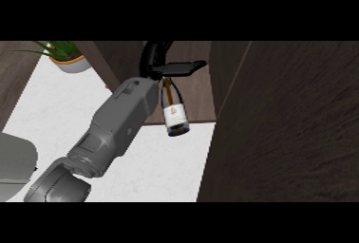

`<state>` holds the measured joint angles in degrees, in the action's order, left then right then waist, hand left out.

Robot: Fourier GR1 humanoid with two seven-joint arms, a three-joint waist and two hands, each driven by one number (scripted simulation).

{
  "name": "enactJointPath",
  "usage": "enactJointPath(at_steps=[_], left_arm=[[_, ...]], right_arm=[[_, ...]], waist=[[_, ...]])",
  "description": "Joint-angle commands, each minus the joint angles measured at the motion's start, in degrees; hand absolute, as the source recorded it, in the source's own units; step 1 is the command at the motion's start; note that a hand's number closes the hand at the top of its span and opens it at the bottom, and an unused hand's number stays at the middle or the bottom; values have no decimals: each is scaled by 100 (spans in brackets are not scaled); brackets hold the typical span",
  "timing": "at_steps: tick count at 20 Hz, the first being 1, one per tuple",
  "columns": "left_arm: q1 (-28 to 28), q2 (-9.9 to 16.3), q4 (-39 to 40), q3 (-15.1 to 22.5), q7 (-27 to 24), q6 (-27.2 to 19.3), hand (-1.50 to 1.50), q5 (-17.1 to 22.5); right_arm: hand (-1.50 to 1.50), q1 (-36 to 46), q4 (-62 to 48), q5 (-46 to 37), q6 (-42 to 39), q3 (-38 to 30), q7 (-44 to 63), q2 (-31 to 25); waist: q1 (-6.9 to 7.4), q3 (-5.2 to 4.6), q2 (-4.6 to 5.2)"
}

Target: Pick up the wine, place it into the cabinet and close the cabinet

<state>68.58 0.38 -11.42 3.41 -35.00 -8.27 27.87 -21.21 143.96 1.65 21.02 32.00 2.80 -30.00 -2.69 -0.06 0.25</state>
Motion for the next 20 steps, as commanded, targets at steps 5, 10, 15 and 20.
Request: enactJointPath(at_steps=[5, 10, 15, 20], left_arm=[[-443, -37, -660, 239, 186, 278, -150, 287], [-1110, -38, -1469, 665, 290, 544, -150, 548], [-1888, -38, -2326, 1097, 493, 523, -150, 669], [-2718, -38, -3546, 1539, 863, 256, -150, 916]], right_arm=[[-150, -393, 1404, 185, 81, -116, 667, -276], [-150, -504, 1246, 34, 129, -20, 528, -279], [-150, -664, 1391, 124, 133, -195, 439, -388], [-150, -561, 1103, 309, 218, -321, 340, -239]], waist=[[77, 0, -84], [200, 1, -130], [245, 5, -132], [348, 8, -147]])
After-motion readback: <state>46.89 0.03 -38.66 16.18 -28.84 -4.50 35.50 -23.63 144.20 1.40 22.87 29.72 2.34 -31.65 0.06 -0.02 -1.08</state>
